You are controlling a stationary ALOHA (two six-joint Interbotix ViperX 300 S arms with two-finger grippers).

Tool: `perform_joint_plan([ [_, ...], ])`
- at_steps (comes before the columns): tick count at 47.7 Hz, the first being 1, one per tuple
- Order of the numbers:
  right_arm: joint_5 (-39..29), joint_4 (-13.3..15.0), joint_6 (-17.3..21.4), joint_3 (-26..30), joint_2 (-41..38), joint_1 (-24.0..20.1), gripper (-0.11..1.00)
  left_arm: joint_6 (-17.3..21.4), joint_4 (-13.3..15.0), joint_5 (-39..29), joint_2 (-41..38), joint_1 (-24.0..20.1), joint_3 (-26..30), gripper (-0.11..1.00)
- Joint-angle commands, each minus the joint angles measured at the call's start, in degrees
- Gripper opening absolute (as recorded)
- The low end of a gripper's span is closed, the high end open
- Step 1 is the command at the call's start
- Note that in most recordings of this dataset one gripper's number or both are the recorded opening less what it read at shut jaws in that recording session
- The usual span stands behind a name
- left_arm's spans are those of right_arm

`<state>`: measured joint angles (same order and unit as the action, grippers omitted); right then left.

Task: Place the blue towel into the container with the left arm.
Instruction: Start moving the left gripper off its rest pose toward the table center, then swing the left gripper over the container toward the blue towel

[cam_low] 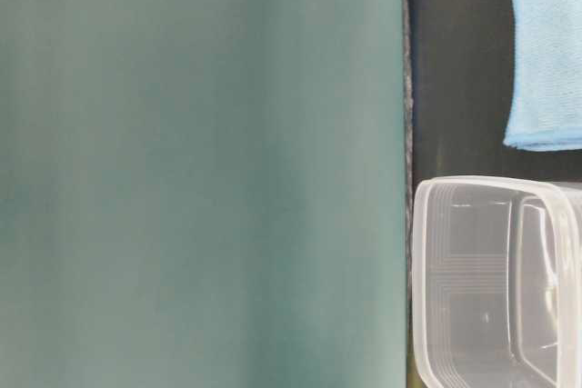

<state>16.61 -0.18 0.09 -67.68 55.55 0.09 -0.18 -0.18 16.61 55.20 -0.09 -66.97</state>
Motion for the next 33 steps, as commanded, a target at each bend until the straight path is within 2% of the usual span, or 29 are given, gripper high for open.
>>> perform_joint_plan([
  [1,0.5,-0.3,0.1,0.8,-0.4,-0.2,0.01,-1.1,-2.3,-1.8,-1.6,0.0,2.7,0.06],
  [4,0.4,-0.3,0.2,0.6,-0.1,-0.2,0.06,-1.5,-2.3,-4.6,-2.8,0.0,4.6,0.02],
  [7,0.2,-0.4,0.4,0.6,-0.1,-0.2,0.00,-2.0,-2.3,-8.2,-4.6,0.1,7.1,0.00],
  [16,-1.6,-0.4,2.3,0.6,0.3,-0.4,0.00,-2.2,-2.3,-20.7,-11.3,0.5,15.6,0.00],
  [26,-9.1,-0.4,5.5,0.5,2.0,-0.6,0.00,-1.1,-2.4,-32.9,-20.7,0.3,26.6,0.00],
  [33,-15.0,-0.4,5.7,-0.4,5.7,-0.6,0.00,-0.8,-2.4,-39.6,-28.2,0.6,34.5,0.00],
])
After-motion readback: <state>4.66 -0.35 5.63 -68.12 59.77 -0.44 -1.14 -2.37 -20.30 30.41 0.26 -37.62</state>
